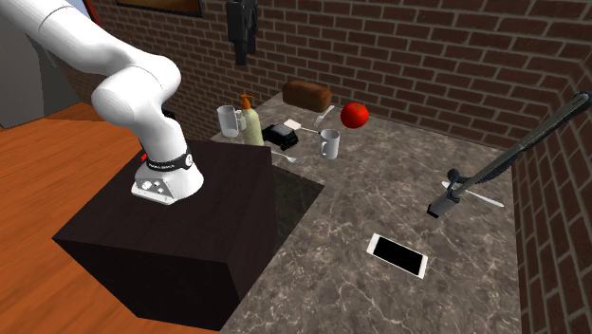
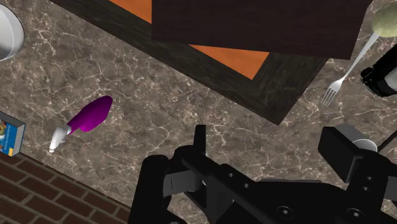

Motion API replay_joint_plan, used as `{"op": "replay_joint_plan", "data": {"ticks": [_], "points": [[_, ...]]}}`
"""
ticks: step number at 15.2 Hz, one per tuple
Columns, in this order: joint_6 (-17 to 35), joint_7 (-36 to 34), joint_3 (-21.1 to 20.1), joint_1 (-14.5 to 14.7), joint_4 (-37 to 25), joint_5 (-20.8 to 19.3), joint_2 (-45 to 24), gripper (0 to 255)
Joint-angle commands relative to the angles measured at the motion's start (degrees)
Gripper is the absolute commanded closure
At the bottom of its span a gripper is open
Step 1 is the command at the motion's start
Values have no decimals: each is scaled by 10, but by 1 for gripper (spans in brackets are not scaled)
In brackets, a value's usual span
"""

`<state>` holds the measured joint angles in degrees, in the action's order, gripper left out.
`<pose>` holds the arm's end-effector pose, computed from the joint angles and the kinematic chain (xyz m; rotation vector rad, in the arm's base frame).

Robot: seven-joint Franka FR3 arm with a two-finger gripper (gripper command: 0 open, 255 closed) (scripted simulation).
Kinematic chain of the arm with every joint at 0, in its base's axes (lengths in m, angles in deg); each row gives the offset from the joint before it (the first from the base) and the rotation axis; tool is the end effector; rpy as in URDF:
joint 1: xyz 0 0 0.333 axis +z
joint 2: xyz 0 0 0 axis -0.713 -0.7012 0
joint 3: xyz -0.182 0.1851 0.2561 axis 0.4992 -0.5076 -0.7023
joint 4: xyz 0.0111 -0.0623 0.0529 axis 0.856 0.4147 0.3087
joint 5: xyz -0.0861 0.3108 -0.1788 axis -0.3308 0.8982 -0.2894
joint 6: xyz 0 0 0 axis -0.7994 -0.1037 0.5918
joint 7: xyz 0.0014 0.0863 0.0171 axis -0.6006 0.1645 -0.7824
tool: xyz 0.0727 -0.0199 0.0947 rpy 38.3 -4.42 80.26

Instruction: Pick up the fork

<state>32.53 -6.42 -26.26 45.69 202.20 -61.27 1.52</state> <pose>0.2323 -0.0050 0.6007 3.0577 0.1360 -0.0686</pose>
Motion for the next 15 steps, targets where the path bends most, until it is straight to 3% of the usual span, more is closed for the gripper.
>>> {"op": "replay_joint_plan", "data": {"ticks": [1, 9, 15], "points": [[0, 0, 0, 0, 0, 0, 0, 0], [121, -106, -64, 16, 151, 61, 39, 0], [232, -188, -125, 40, 236, 118, 21, 0]]}}
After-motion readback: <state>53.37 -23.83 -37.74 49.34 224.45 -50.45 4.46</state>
